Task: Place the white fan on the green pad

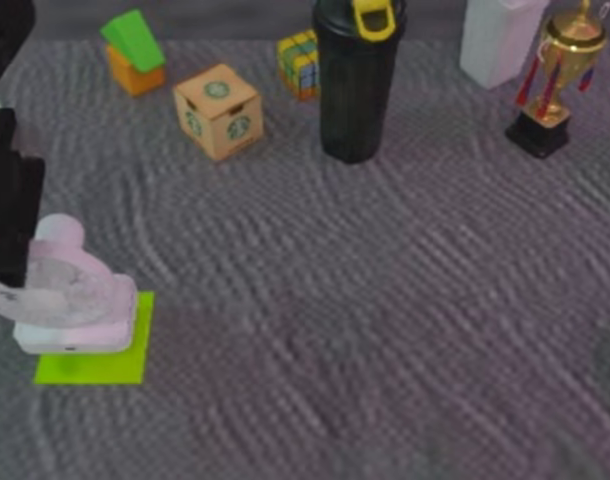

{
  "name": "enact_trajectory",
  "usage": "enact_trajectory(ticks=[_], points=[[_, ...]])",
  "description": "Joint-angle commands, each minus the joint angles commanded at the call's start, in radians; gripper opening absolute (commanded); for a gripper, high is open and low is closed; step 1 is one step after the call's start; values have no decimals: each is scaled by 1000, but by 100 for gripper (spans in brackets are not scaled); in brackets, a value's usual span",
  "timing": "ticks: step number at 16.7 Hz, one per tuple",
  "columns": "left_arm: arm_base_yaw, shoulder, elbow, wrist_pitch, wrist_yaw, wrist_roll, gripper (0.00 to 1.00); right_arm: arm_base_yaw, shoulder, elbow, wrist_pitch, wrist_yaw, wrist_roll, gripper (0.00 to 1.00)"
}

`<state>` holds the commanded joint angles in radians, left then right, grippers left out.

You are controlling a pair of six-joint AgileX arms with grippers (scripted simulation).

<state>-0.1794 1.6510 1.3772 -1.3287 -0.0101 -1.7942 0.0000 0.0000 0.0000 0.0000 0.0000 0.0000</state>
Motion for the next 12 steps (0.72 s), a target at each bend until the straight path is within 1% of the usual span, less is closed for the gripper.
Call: enact_trajectory(ticks=[3, 7, 12], points=[[-1, 7, -60, 69, 0, -1, 0, 0, 0, 0, 0, 0, 0, 100], [-1, 7, -66, 76, 0, -1, 0, 0, 0, 0, 0, 0, 0, 100], [-1, 7, -66, 76, 0, -1, 38, 0, 0, 0, 0, 0, 0, 100]])
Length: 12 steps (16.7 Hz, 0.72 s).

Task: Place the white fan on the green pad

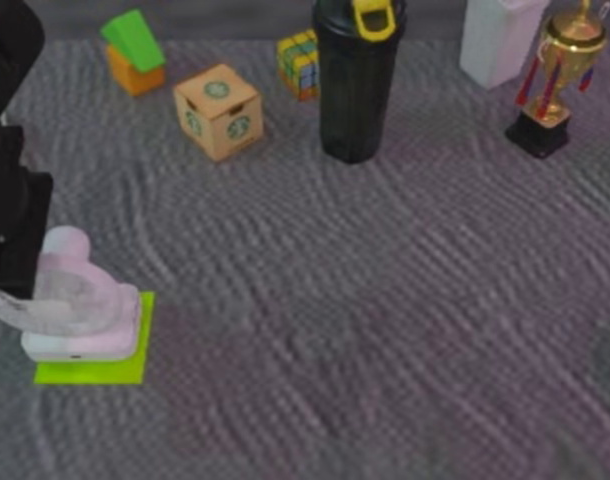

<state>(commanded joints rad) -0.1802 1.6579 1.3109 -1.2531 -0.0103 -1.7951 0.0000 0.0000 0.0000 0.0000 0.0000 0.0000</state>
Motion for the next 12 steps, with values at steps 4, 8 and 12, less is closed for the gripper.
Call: enact_trajectory(ticks=[4, 8, 12], points=[[0, 0, 0, 0, 0, 0, 68, 0, 0, 0, 0, 0, 0, 100], [0, 0, 0, 0, 0, 0, 98, 0, 0, 0, 0, 0, 0, 100], [0, 0, 0, 0, 0, 0, 100, 0, 0, 0, 0, 0, 0, 100]])
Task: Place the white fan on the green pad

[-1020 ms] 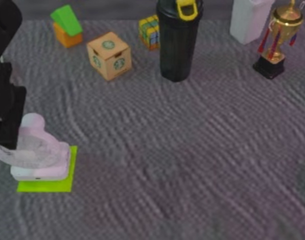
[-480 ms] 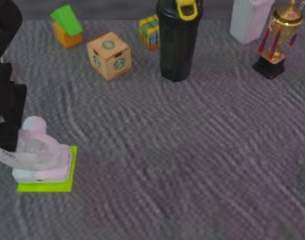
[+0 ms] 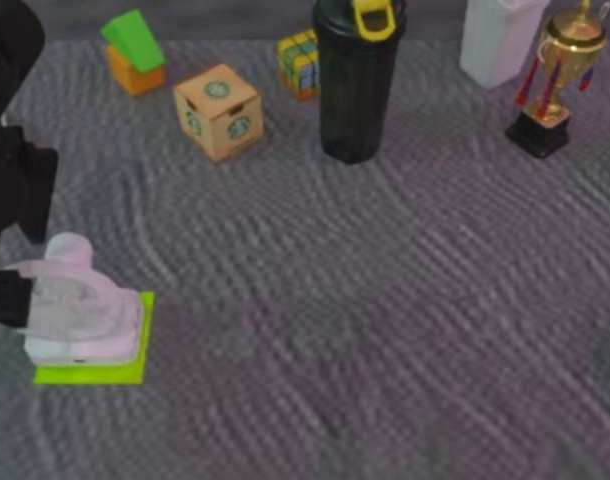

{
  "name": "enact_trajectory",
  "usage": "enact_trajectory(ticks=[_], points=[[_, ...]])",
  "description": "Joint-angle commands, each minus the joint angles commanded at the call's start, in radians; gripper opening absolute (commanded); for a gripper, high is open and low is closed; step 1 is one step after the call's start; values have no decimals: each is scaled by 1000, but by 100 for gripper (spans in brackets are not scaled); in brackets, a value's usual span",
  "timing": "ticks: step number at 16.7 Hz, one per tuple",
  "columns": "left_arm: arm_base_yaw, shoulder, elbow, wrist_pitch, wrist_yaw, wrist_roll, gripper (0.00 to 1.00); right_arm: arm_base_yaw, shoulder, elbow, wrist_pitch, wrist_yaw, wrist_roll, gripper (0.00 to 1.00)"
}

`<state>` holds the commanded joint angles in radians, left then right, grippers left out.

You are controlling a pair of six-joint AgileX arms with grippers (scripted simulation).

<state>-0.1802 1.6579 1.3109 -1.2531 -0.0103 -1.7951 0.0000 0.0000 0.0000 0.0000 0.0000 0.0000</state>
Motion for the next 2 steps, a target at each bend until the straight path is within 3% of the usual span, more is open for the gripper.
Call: enact_trajectory(ticks=[2], points=[[0, 0, 0, 0, 0, 0, 100, 0, 0, 0, 0, 0, 0, 100]])
